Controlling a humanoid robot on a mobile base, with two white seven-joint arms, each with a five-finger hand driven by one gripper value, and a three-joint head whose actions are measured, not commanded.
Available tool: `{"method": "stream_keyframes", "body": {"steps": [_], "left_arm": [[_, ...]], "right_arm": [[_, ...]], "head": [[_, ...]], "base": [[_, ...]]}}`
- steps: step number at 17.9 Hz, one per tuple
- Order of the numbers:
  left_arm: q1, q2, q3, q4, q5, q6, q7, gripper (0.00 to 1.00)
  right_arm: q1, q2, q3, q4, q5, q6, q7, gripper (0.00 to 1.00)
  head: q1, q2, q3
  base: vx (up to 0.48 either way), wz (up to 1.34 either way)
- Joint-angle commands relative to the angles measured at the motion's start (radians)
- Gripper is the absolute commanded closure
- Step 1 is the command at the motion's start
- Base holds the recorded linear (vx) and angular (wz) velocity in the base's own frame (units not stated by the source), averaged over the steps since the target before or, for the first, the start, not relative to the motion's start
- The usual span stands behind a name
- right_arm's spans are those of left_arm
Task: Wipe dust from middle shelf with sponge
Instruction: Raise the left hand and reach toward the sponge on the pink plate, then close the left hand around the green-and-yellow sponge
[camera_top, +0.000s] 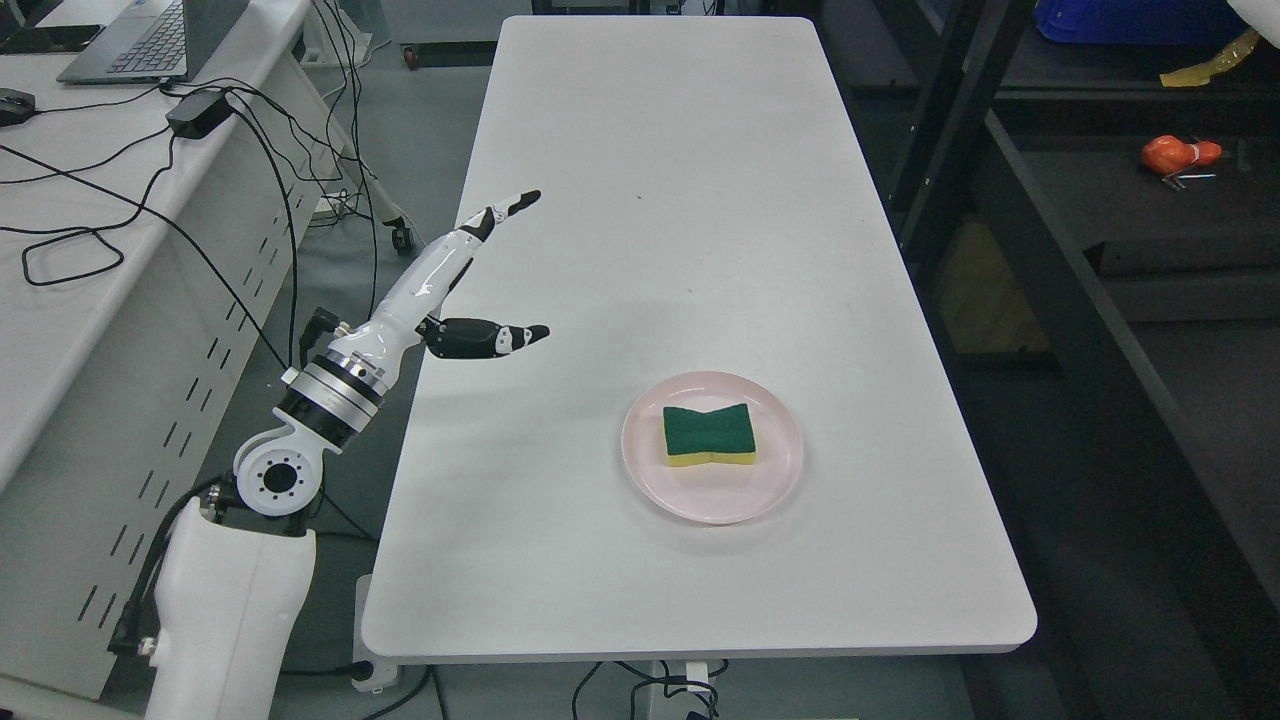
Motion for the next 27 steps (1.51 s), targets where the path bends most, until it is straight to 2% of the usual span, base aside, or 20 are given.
{"method": "stream_keyframes", "body": {"steps": [1, 8, 11, 16, 22, 27], "left_arm": [[-0.056, 0.036, -0.251, 0.061, -0.303, -0.070, -0.005, 0.06], [-0.094, 0.029, -0.407, 0.071, -0.484, -0.116, -0.004, 0.07], [-0.138, 0.011, -0.419, 0.106, -0.533, -0.116, -0.004, 0.07], [-0.209, -0.026, -0.436, 0.181, -0.549, -0.116, -0.005, 0.07], [-0.203, -0.033, -0.576, 0.192, -0.551, -0.114, -0.005, 0.08], [-0.203, -0.052, -0.570, 0.209, -0.575, -0.103, -0.017, 0.10]], "right_arm": [[0.000, -0.017, 0.000, -0.017, 0.000, 0.001, -0.001, 0.00], [0.000, -0.017, 0.000, -0.017, 0.000, 0.001, -0.001, 0.00], [0.000, -0.017, 0.001, -0.017, 0.000, 0.001, -0.001, 0.00], [0.000, -0.017, 0.000, -0.017, 0.000, 0.001, -0.001, 0.00], [0.000, -0.017, 0.000, -0.017, 0.000, 0.001, -0.001, 0.00], [0.000, -0.017, 0.000, -0.017, 0.000, 0.001, -0.001, 0.00]], "head": [[0.0000, 0.000, 0.000], [0.0000, 0.000, 0.000], [0.0000, 0.000, 0.000], [0.0000, 0.000, 0.000], [0.0000, 0.000, 0.000], [0.0000, 0.000, 0.000]], "base": [[0.000, 0.00], [0.000, 0.00], [0.000, 0.00], [0.000, 0.00], [0.000, 0.00], [0.000, 0.00]]}}
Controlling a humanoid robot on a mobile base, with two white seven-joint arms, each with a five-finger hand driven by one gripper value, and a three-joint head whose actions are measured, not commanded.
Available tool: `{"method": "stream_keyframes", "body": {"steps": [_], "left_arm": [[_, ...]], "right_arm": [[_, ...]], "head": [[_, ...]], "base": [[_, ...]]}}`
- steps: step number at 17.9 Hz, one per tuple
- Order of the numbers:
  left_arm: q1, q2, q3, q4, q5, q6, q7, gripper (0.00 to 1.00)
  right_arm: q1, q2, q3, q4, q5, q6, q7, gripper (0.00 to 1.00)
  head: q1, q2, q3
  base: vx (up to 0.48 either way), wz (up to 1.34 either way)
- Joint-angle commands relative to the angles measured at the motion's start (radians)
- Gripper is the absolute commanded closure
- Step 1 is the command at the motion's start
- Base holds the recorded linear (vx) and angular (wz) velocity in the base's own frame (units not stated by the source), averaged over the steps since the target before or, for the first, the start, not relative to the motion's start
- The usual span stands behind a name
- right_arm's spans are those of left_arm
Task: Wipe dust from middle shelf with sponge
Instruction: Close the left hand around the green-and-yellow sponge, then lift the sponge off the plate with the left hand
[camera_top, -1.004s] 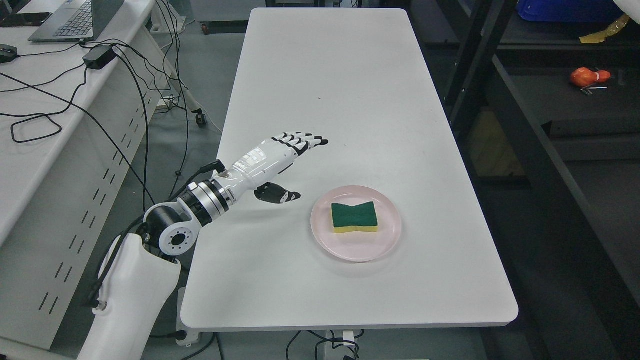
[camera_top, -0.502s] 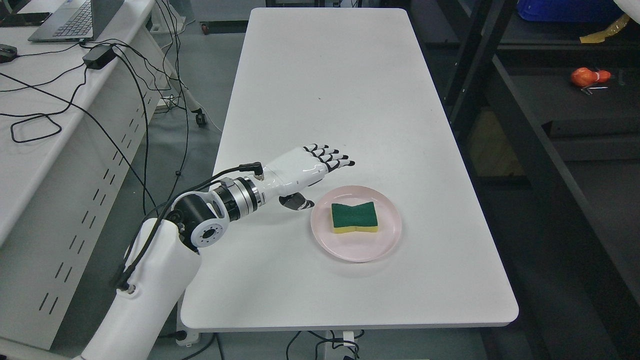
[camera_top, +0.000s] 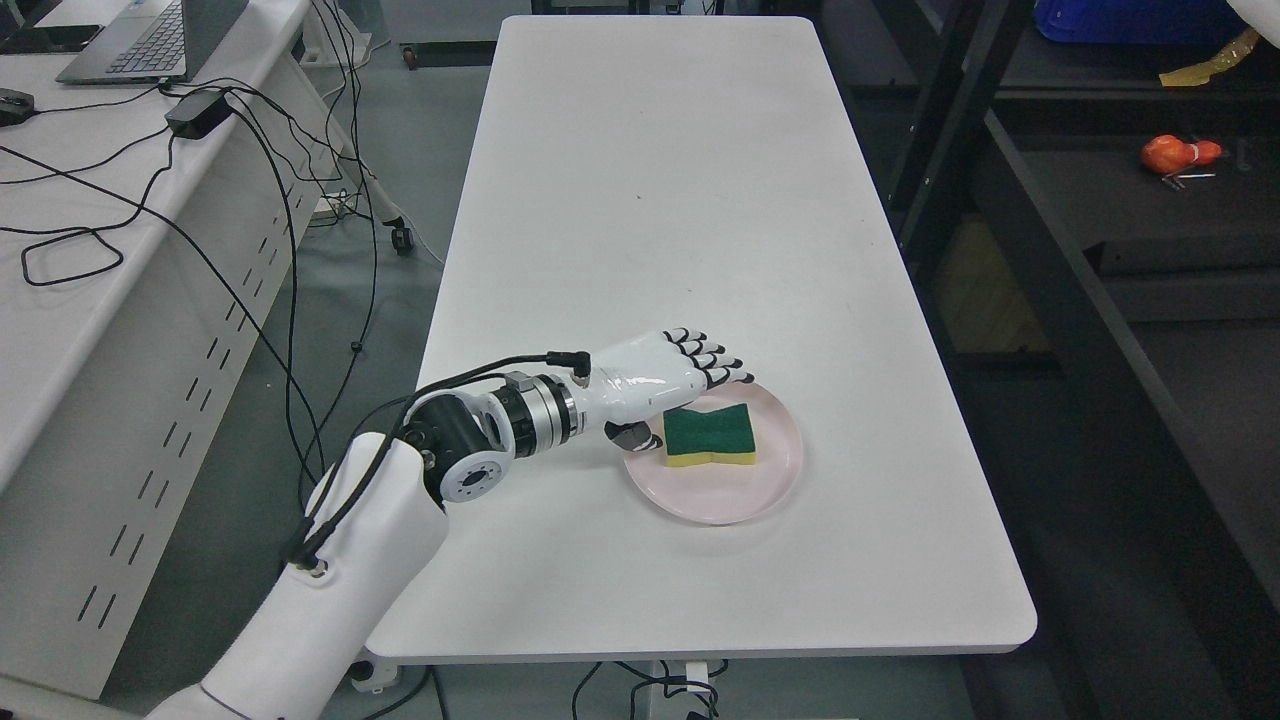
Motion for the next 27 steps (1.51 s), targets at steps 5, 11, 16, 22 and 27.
{"method": "stream_keyframes", "body": {"steps": [5, 11, 16, 22, 27], "left_arm": [[0.002, -0.023, -0.057, 0.062, -0.019, 0.040, -0.017, 0.24], [0.030, -0.025, 0.051, 0.062, 0.021, 0.034, -0.019, 0.46], [0.057, -0.023, 0.123, 0.071, 0.195, -0.025, -0.019, 0.79], [0.054, -0.017, 0.311, 0.162, 0.254, -0.268, -0.019, 1.00], [0.008, 0.013, 0.358, 0.047, 0.259, -0.268, -0.019, 1.00]], "right_arm": [[0.000, -0.017, 0.000, -0.017, 0.000, 0.001, -0.001, 0.00], [0.000, -0.017, 0.001, -0.017, 0.000, 0.001, -0.001, 0.00], [0.000, -0.017, 0.000, -0.017, 0.000, 0.001, -0.001, 0.00], [0.000, -0.017, 0.001, -0.017, 0.000, 0.001, -0.001, 0.00], [0.000, -0.017, 0.000, -0.017, 0.000, 0.001, -0.001, 0.00]], "head": [[0.0000, 0.000, 0.000], [0.0000, 0.000, 0.000], [0.0000, 0.000, 0.000], [0.0000, 0.000, 0.000], [0.0000, 0.000, 0.000]], "base": [[0.000, 0.00], [0.000, 0.00], [0.000, 0.00], [0.000, 0.00], [0.000, 0.00]]}}
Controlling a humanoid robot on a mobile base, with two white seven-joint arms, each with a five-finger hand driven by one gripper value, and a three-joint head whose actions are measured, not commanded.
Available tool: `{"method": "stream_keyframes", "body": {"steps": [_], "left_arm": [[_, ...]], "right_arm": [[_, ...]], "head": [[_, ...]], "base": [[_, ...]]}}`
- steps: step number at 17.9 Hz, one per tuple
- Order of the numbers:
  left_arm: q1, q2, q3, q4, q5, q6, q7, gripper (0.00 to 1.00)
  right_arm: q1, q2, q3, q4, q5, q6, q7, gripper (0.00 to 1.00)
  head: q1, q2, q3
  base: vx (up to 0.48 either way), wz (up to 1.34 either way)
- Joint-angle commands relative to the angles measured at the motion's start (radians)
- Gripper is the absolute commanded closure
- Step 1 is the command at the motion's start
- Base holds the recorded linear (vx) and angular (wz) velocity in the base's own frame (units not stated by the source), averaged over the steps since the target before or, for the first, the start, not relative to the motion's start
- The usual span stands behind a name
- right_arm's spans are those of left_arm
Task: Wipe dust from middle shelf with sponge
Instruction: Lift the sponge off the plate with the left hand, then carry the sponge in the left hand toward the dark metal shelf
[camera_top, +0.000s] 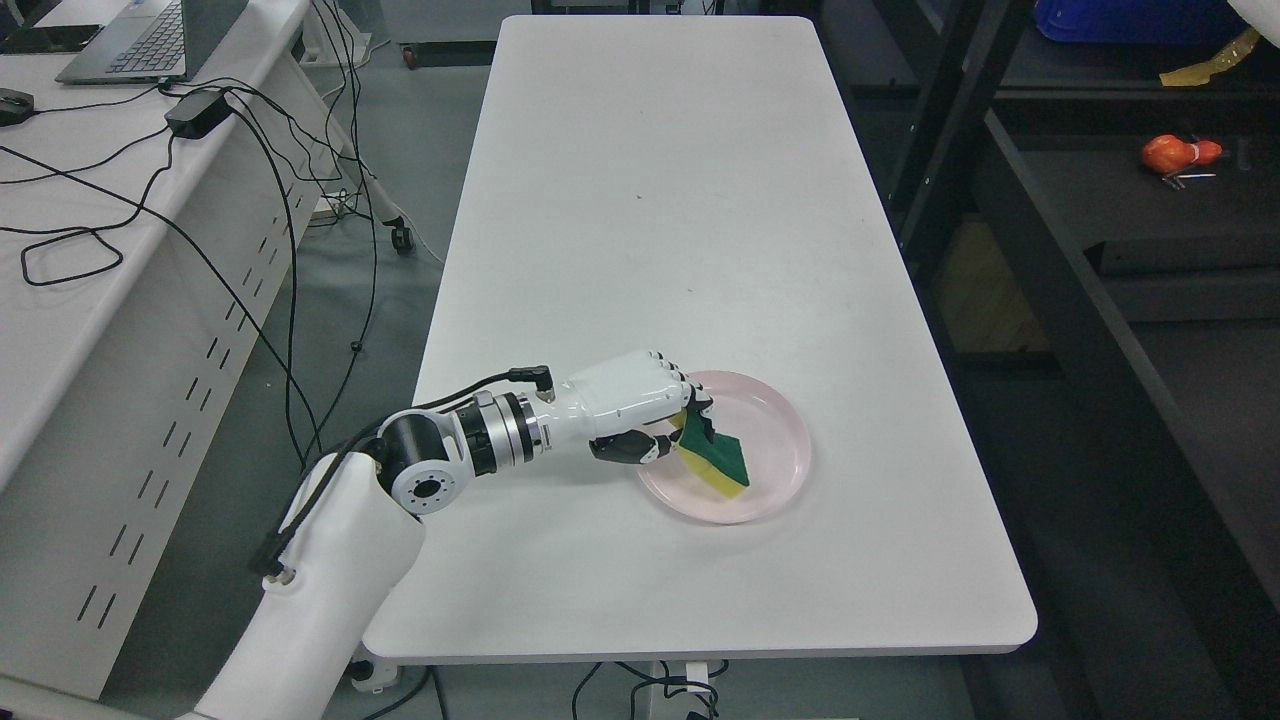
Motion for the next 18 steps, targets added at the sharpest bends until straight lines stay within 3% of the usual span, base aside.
{"method": "stream_keyframes", "body": {"steps": [1, 7, 18], "left_arm": [[-0.033, 0.038, 0.163, -0.110, 0.029, -0.010, 0.001, 1.00], [-0.040, 0.040, 0.203, -0.367, 0.040, -0.010, 0.001, 1.00], [0.010, 0.037, 0.229, -0.399, 0.062, -0.010, 0.001, 1.00]], "right_arm": [[0.000, -0.017, 0.000, -0.017, 0.000, 0.001, -0.001, 0.00], [0.000, -0.017, 0.001, -0.017, 0.000, 0.001, -0.001, 0.00], [0.000, -0.017, 0.000, -0.017, 0.000, 0.001, -0.001, 0.00]], "head": [[0.0000, 0.000, 0.000], [0.0000, 0.000, 0.000], [0.0000, 0.000, 0.000]], "base": [[0.000, 0.00], [0.000, 0.00], [-0.051, -0.07]]}}
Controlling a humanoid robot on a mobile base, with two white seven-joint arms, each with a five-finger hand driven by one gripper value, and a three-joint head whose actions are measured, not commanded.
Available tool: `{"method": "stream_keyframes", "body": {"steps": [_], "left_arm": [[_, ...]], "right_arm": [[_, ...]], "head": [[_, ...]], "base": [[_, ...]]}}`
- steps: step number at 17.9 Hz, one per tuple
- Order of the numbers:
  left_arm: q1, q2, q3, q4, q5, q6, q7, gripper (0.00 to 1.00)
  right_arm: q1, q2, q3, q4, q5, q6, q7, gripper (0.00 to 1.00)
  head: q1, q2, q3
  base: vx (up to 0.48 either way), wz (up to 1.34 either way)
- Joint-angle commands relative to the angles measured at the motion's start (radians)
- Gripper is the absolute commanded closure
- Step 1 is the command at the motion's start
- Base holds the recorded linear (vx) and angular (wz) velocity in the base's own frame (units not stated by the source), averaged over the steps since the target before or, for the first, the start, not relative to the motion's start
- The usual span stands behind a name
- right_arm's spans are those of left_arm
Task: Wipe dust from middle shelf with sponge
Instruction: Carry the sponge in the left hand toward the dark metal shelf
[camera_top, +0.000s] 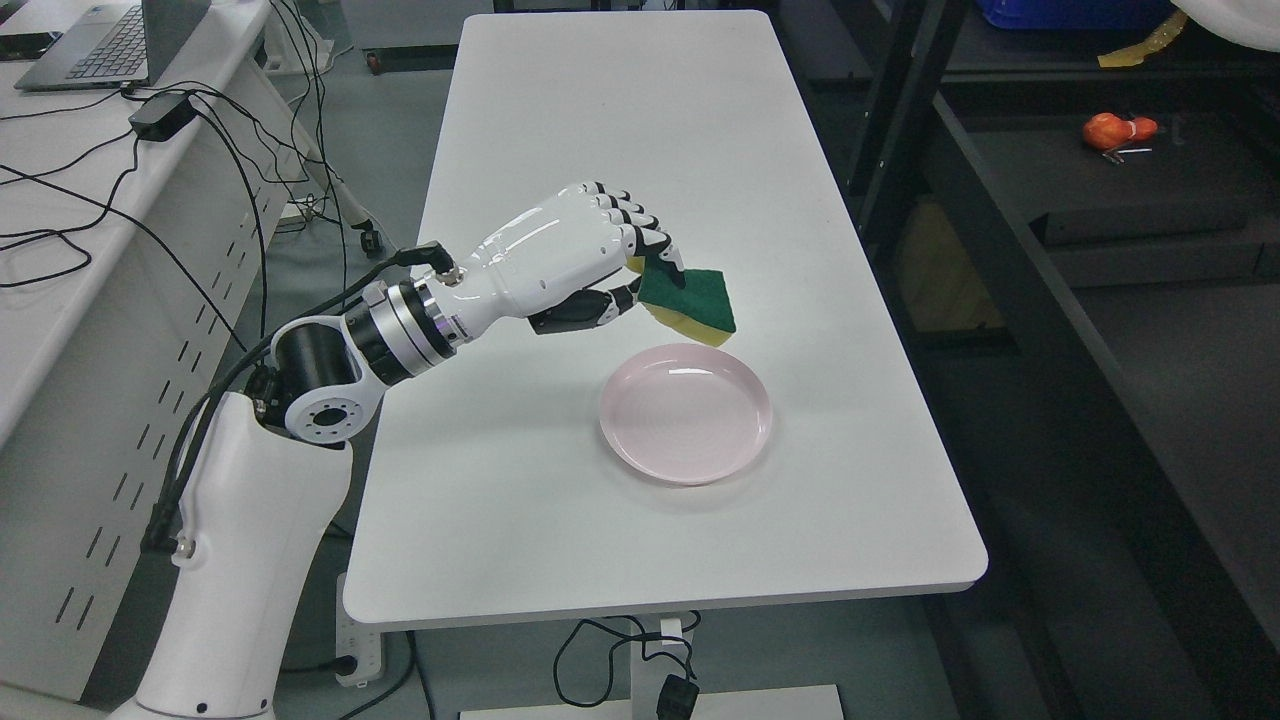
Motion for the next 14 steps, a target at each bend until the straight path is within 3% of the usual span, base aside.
{"method": "stream_keyframes", "body": {"steps": [1, 14], "left_arm": [[0.035, 0.002, 0.048, -0.091, 0.003, 0.002, -0.001, 1.00], [0.096, -0.031, 0.038, -0.091, 0.001, 0.002, -0.001, 1.00]], "right_arm": [[0.000, -0.017, 0.000, -0.017, 0.000, 0.001, -0.001, 0.00], [0.000, -0.017, 0.000, -0.017, 0.000, 0.001, -0.001, 0.00]], "head": [[0.0000, 0.000, 0.000], [0.0000, 0.000, 0.000]], "base": [[-0.167, -0.19], [-0.191, -0.30]]}}
